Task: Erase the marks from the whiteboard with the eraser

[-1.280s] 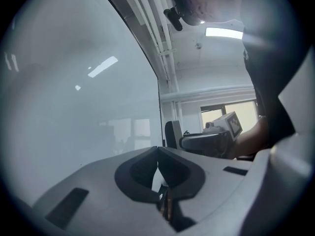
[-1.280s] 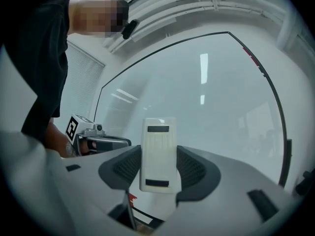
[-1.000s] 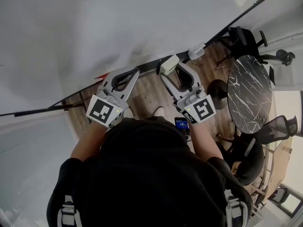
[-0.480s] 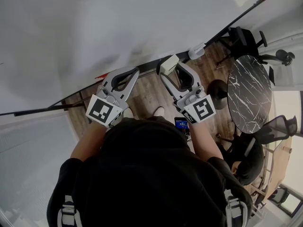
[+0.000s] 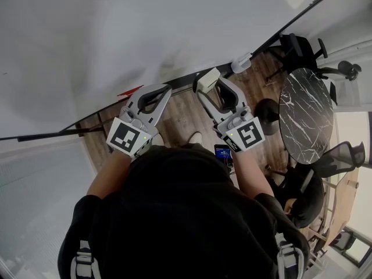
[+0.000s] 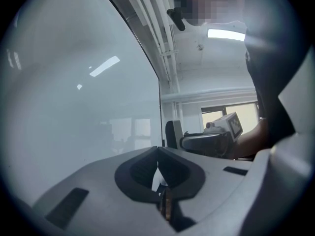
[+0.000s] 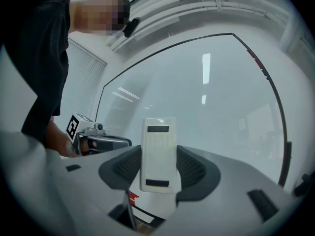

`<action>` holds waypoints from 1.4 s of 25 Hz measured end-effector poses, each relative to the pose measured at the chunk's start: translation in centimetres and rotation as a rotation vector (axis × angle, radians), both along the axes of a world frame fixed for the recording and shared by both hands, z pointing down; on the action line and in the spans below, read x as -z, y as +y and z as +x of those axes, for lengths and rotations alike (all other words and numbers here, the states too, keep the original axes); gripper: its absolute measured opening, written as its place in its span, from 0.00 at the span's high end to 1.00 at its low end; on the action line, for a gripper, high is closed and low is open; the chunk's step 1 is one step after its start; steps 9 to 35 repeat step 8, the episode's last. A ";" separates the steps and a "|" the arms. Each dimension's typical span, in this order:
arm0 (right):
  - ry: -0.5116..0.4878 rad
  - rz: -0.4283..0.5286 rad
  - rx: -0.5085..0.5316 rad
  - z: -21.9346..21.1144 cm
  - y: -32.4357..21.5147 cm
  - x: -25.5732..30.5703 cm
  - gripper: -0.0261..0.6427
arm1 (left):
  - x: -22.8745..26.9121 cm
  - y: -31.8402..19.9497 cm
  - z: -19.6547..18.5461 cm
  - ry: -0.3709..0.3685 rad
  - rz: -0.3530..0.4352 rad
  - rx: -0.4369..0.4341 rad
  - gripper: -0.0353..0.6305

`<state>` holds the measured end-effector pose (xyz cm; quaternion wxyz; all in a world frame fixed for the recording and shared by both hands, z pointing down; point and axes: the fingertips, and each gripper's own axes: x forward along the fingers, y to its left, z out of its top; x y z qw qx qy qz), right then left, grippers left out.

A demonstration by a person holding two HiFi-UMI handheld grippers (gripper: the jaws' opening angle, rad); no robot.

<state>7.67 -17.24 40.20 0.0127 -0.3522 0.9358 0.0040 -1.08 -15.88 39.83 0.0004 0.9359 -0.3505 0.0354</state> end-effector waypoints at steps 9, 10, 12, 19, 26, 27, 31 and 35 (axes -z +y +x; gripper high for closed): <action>0.005 0.004 -0.011 0.0 0.2 0.1 0.63 | 0.2 0.3 -0.1 0.003 0.002 0.001 0.94; 0.005 0.004 -0.011 0.0 0.2 0.1 0.63 | 0.2 0.3 -0.1 0.003 0.002 0.001 0.94; 0.005 0.004 -0.011 0.0 0.2 0.1 0.63 | 0.2 0.3 -0.1 0.003 0.002 0.001 0.94; 0.005 0.004 -0.011 0.0 0.2 0.1 0.63 | 0.2 0.3 -0.1 0.003 0.002 0.001 0.94; 0.005 0.004 -0.011 0.0 0.2 0.1 0.63 | 0.2 0.3 -0.1 0.003 0.002 0.001 0.94; 0.005 0.004 -0.011 0.0 0.2 0.1 0.63 | 0.2 0.3 -0.1 0.003 0.002 0.001 0.94; 0.005 0.004 -0.011 0.0 0.2 0.1 0.63 | 0.2 0.3 -0.1 0.003 0.002 0.001 0.94; 0.005 0.004 -0.011 0.0 0.2 0.1 0.63 | 0.2 0.3 -0.1 0.003 0.002 0.001 0.94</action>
